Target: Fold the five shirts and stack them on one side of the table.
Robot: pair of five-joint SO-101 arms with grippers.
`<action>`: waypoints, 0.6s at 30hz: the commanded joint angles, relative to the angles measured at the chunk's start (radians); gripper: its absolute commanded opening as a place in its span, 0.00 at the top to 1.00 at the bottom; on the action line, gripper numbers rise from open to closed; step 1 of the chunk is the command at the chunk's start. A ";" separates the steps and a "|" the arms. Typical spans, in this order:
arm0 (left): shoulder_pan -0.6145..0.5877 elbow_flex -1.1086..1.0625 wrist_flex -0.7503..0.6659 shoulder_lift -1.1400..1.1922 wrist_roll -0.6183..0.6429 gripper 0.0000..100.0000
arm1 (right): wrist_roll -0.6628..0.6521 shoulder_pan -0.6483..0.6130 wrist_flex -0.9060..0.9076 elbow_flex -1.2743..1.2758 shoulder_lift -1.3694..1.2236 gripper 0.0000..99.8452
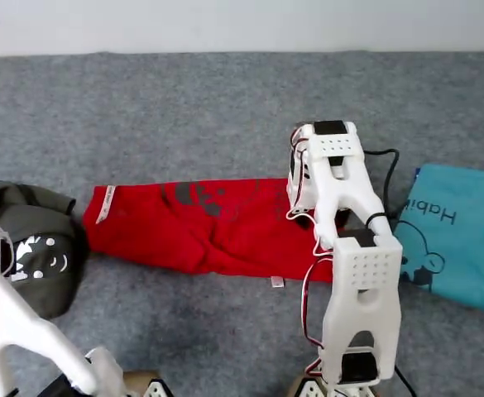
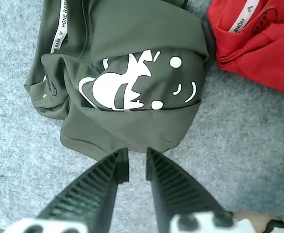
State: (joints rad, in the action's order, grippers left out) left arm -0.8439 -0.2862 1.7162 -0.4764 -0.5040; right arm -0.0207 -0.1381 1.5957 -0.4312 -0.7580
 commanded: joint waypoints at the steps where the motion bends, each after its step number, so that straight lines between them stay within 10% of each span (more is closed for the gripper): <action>1: 0.003 0.005 0.008 -0.028 -0.012 0.93 | -0.055 -0.030 -0.005 0.009 -0.027 0.90; 18: 0.003 0.005 0.006 -0.028 -0.012 0.93 | -0.371 0.145 0.110 0.005 0.234 0.99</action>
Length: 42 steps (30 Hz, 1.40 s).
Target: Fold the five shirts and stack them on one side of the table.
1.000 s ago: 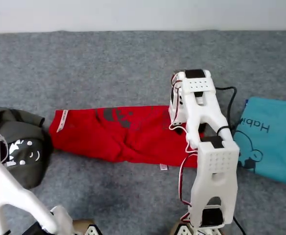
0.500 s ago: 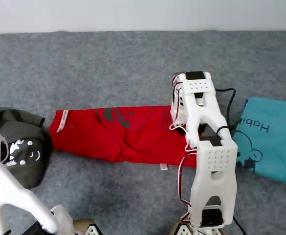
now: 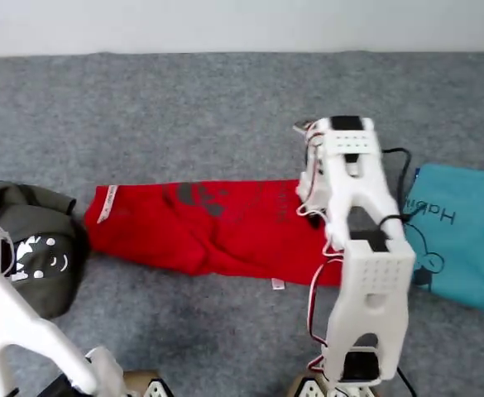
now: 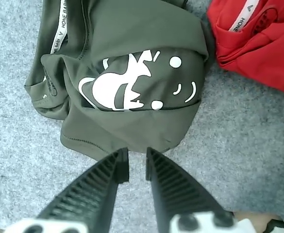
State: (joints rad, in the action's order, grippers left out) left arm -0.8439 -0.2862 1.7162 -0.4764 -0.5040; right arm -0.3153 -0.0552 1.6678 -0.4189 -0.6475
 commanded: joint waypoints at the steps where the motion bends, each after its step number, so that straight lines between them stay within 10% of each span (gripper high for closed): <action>1: 0.003 0.005 0.006 -0.028 -0.012 0.93 | -0.104 0.082 0.045 -0.008 0.143 0.99; 19: 0.166 0.005 0.011 -0.028 0.066 0.93 | -0.259 0.140 0.125 -0.015 0.232 0.99; 42: 0.163 0.007 0.009 -0.037 0.063 0.93 | -0.115 -0.575 -0.035 0.009 0.403 0.99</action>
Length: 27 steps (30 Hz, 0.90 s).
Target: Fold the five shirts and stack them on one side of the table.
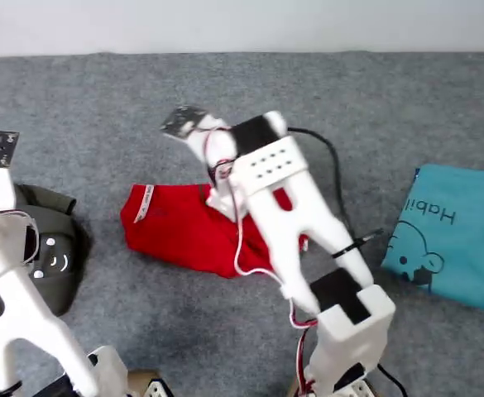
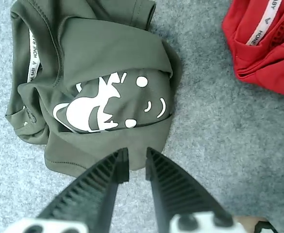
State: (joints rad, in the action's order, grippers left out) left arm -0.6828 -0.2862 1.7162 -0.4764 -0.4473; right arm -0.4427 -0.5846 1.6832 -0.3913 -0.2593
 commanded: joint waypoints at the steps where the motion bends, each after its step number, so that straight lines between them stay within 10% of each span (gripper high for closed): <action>1: -0.006 0.007 0.011 -0.037 0.006 0.93 | 0.012 -0.059 -0.067 -0.020 -0.002 0.99; 10: -0.201 0.054 0.037 -0.038 -0.012 0.98 | 0.012 -0.157 -0.229 -0.021 -0.085 0.99; 27: -0.209 0.054 0.035 -0.037 -0.018 0.98 | 0.008 -0.252 -0.257 -0.496 -0.484 0.96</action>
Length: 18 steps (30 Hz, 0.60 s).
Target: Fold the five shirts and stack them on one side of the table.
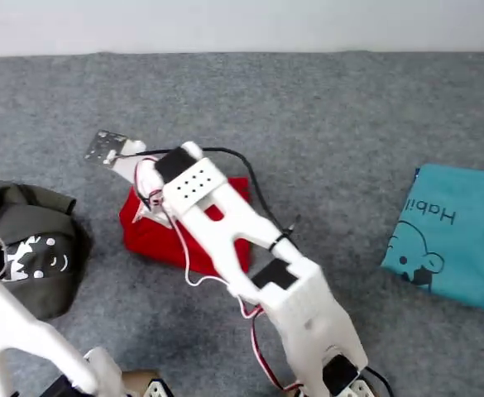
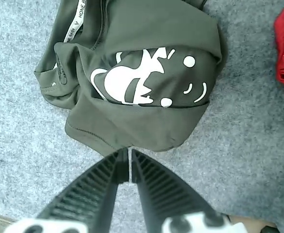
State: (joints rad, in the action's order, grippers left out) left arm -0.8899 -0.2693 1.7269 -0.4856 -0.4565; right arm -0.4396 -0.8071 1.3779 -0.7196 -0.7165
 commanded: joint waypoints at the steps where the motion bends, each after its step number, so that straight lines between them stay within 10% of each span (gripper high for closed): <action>1: -0.002 0.038 0.025 -0.028 -0.009 0.98 | 0.006 -0.038 0.079 -0.213 -0.053 0.93; 10: -0.002 0.038 0.025 -0.028 -0.009 0.98 | 0.006 -0.053 0.427 -0.637 -0.127 0.81; 18: -0.002 0.038 0.025 -0.028 -0.009 0.98 | 0.015 0.122 0.423 -0.450 0.027 0.98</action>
State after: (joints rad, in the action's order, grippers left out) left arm -0.8899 -0.2693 1.7269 -0.4856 -0.4565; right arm -0.4350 -0.7426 1.7538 -1.2643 -0.8224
